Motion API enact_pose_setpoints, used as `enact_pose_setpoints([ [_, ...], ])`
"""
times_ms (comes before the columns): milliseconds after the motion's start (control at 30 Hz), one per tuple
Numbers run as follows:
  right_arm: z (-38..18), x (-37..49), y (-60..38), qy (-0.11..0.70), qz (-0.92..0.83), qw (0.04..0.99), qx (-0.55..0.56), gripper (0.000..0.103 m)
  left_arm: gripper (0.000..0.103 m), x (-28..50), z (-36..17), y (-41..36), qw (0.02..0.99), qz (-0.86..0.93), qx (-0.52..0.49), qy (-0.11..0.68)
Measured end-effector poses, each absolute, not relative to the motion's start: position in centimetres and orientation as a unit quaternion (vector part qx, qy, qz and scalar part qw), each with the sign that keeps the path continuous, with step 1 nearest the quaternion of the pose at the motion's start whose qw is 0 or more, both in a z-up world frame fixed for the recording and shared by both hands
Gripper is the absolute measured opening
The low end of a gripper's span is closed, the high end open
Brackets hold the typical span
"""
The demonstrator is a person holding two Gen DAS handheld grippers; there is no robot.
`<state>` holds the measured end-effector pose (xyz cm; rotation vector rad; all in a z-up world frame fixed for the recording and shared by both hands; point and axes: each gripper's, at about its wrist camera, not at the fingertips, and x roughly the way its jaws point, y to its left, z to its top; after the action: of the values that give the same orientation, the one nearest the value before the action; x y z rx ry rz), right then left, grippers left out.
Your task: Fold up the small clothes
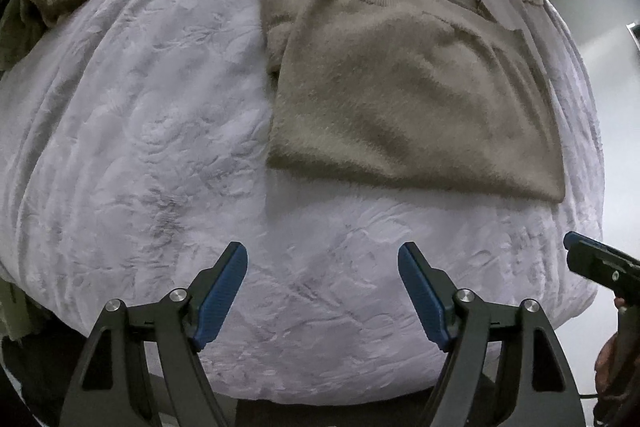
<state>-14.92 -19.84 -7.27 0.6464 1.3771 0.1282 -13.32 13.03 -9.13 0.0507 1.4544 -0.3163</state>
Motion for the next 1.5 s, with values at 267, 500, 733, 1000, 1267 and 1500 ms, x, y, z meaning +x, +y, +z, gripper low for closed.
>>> enact_pose_setpoints([
  [267,-8.3,-14.5,-17.6,0.671,0.054,0.688,0.273,0.103,0.079,-13.7,-9.5,14.0,0.724,-0.145,0.007,0.674],
  [500,-9.0,-14.4,-16.7,0.684,0.047,0.676,0.270,0.103,0.079,-13.8,-10.2,14.5,0.713,-0.148,-0.006,0.685],
  [733,-10.4,-14.3,-16.7,0.695,0.039,0.657,0.290,0.103,0.079,-13.1,-10.8,14.8,0.713,-0.133,-0.023,0.688],
  [1000,-11.2,-14.4,-17.3,0.700,0.035,0.649,0.297,0.103,0.079,-12.3,-11.1,14.7,0.715,-0.123,-0.032,0.688],
  [1267,-12.2,-14.5,-18.3,0.689,0.039,0.641,0.337,0.103,0.079,-11.9,-12.0,13.5,0.712,-0.122,-0.041,0.691],
  [1500,-13.4,-14.1,-19.0,0.657,0.058,0.633,0.405,0.103,0.079,-11.8,-12.6,13.7,0.710,-0.113,-0.057,0.693],
])
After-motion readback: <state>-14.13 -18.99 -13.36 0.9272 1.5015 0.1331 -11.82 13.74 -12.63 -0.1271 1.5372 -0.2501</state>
